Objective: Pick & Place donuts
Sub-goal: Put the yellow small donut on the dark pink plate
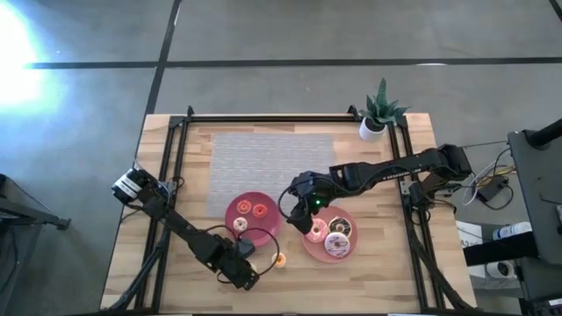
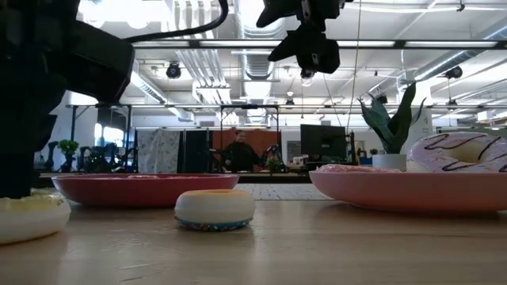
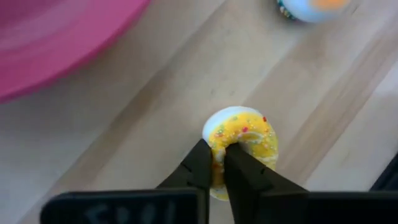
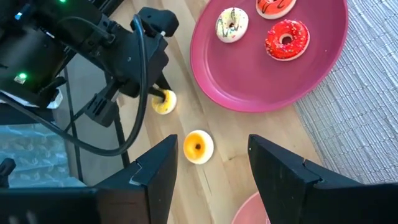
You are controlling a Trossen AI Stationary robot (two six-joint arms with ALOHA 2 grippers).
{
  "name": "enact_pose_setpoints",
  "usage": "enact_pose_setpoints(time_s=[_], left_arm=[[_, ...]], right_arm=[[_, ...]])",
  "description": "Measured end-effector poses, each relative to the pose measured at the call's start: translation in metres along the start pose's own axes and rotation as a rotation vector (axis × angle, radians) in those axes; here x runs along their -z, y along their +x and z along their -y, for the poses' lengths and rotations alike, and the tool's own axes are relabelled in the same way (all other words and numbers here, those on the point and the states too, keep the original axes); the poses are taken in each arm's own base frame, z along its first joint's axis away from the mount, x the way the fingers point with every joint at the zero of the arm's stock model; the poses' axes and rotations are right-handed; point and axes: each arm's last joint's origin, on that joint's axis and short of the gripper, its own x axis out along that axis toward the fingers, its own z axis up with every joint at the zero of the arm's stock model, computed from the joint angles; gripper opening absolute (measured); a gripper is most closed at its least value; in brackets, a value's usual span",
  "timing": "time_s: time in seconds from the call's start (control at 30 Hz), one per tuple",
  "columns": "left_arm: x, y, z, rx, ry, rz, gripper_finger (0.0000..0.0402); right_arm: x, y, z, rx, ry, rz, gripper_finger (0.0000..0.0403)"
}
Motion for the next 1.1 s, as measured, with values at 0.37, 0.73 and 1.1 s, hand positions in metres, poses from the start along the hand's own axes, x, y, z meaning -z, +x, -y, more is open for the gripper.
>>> enact_pose_setpoints(time_s=[0.37,0.73,1.1], left_arm=[[-0.031,-0.057,-0.006,0.01,-0.007,0.231,0.0001],[-0.086,-0.049,-0.036,-0.162,0.046,0.162,0.0],[-0.077,-0.04,-0.044,-0.18,0.057,0.099,0.0006]], right_arm=[[0.0,-0.028,-0.008,0.027,-0.037,0.098,0.0187],[0.007,-0.054,-0.006,0.085,-0.032,0.157,0.0187],[0.018,-0.047,-0.004,0.13,-0.045,0.127,0.0187]])
